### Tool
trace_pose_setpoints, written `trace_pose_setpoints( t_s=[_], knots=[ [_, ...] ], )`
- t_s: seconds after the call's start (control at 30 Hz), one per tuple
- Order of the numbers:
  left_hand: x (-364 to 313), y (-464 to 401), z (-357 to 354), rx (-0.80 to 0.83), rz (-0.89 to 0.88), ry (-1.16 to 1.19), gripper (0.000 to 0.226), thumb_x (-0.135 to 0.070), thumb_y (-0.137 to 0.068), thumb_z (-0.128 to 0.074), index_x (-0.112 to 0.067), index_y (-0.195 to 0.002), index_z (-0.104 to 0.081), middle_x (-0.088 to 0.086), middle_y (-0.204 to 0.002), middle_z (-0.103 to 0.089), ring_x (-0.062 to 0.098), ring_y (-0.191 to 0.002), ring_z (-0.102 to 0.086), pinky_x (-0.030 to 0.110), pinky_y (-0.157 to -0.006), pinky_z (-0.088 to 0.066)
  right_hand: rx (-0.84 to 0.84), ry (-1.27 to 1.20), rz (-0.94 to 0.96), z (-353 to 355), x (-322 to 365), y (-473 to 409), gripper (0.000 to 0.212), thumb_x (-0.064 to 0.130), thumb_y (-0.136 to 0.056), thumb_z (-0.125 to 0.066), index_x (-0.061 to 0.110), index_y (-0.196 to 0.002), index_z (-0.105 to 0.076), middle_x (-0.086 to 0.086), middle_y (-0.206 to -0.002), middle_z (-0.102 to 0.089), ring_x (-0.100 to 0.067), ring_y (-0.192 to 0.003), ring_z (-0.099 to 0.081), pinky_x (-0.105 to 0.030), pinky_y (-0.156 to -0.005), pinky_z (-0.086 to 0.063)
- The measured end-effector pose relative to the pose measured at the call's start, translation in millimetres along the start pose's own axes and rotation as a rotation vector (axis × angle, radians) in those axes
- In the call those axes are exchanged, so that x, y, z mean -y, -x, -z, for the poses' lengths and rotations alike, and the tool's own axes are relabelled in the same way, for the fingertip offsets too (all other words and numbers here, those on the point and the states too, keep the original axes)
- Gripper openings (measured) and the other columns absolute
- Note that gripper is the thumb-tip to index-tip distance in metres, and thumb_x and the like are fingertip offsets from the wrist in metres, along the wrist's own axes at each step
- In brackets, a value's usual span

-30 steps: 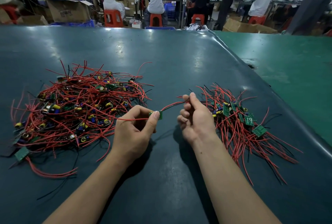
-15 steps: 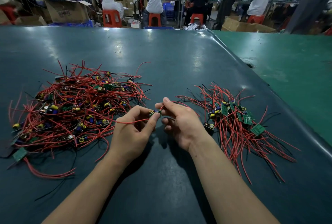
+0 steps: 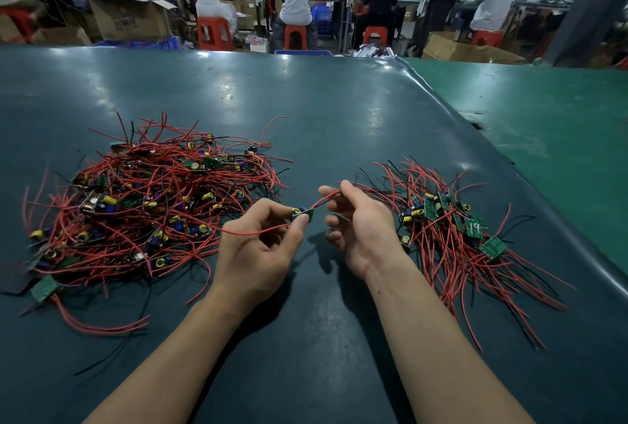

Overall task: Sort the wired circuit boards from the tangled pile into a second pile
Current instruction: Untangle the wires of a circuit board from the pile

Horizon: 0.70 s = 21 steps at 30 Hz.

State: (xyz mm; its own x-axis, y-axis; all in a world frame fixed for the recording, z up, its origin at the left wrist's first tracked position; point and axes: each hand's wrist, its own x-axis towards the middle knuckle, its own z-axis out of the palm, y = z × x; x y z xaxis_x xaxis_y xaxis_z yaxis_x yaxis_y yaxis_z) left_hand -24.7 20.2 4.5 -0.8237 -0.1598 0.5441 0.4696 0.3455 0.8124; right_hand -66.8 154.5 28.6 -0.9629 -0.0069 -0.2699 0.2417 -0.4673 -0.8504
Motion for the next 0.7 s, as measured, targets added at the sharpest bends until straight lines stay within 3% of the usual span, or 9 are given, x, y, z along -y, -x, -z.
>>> trace_pose_setpoints(
  t_s=[0.1,0.2,0.27,0.43,0.53,0.63,0.7],
  knots=[
    [-0.4,0.4,-0.8,-0.043,-0.042,-0.007,0.019,-0.028,-0.086,-0.072,-0.012,-0.080,-0.062,0.007,-0.060,-0.061,0.023,-0.049,-0.054,0.033,-0.047,-0.045,-0.013,-0.036,0.010,1.8,3.0,-0.7,0.048,0.027,-0.101,-0.047,0.011,-0.067,-0.076,0.006,-0.054,-0.054,-0.007,-0.042,-0.041,-0.016,-0.037,-0.027],
    [-2.9,0.6,-1.5,-0.106,-0.089,0.000,0.014,-0.021,-0.085,-0.068,-0.010,-0.081,-0.061,0.006,-0.065,-0.063,0.023,-0.051,-0.054,0.038,-0.050,-0.045,-0.059,-0.054,0.048,2.9,6.4,-1.9,0.040,0.025,-0.102,-0.046,0.007,-0.077,-0.072,0.004,-0.055,-0.052,-0.007,-0.042,-0.038,-0.016,-0.037,-0.026],
    [-4.3,1.1,-1.9,-0.130,-0.131,0.004,0.011,-0.018,-0.086,-0.067,-0.012,-0.082,-0.060,0.001,-0.069,-0.064,0.020,-0.054,-0.056,0.035,-0.051,-0.046,-0.096,-0.057,0.073,3.8,8.0,-2.3,0.039,0.023,-0.102,-0.045,0.006,-0.078,-0.071,0.003,-0.056,-0.050,-0.008,-0.043,-0.035,-0.016,-0.037,-0.024],
    [1.8,-1.1,1.2,-0.241,-0.202,-0.043,0.013,-0.025,-0.091,-0.065,-0.020,-0.085,-0.055,-0.019,-0.076,-0.060,-0.001,-0.062,-0.058,0.010,-0.058,-0.043,-0.160,-0.145,0.103,3.8,7.1,-3.6,0.042,0.024,-0.102,-0.043,0.006,-0.073,-0.069,0.004,-0.053,-0.049,-0.008,-0.039,-0.033,-0.015,-0.037,-0.023],
    [4.4,-5.9,5.6,-0.332,-0.110,0.061,0.013,-0.036,-0.093,-0.057,-0.025,-0.086,-0.052,-0.012,-0.070,-0.058,0.001,-0.058,-0.055,0.018,-0.055,-0.043,-0.170,-0.213,0.084,5.5,8.0,-3.9,0.045,0.027,-0.103,-0.042,0.009,-0.071,-0.068,0.004,-0.057,-0.051,-0.008,-0.039,-0.035,-0.014,-0.037,-0.025],
    [5.4,-10.2,6.5,-0.321,0.033,0.221,0.020,-0.042,-0.093,-0.052,-0.025,-0.083,-0.052,-0.007,-0.059,-0.058,0.009,-0.050,-0.052,0.023,-0.047,-0.041,0.002,0.060,0.049,0.7,2.2,1.6,0.032,0.017,-0.099,-0.052,0.015,-0.076,-0.074,0.001,-0.069,-0.057,-0.008,-0.040,-0.041,-0.014,-0.036,-0.029],
    [6.9,-10.5,5.5,-0.272,0.041,0.192,0.026,-0.039,-0.096,-0.050,-0.021,-0.076,-0.053,-0.009,-0.057,-0.056,0.007,-0.049,-0.049,0.023,-0.048,-0.039,0.260,0.275,0.086,-8.4,-7.4,9.9,0.016,0.012,-0.095,-0.060,0.023,-0.102,-0.068,0.002,-0.076,-0.062,-0.007,-0.046,-0.050,-0.015,-0.038,-0.035]
  ],
)
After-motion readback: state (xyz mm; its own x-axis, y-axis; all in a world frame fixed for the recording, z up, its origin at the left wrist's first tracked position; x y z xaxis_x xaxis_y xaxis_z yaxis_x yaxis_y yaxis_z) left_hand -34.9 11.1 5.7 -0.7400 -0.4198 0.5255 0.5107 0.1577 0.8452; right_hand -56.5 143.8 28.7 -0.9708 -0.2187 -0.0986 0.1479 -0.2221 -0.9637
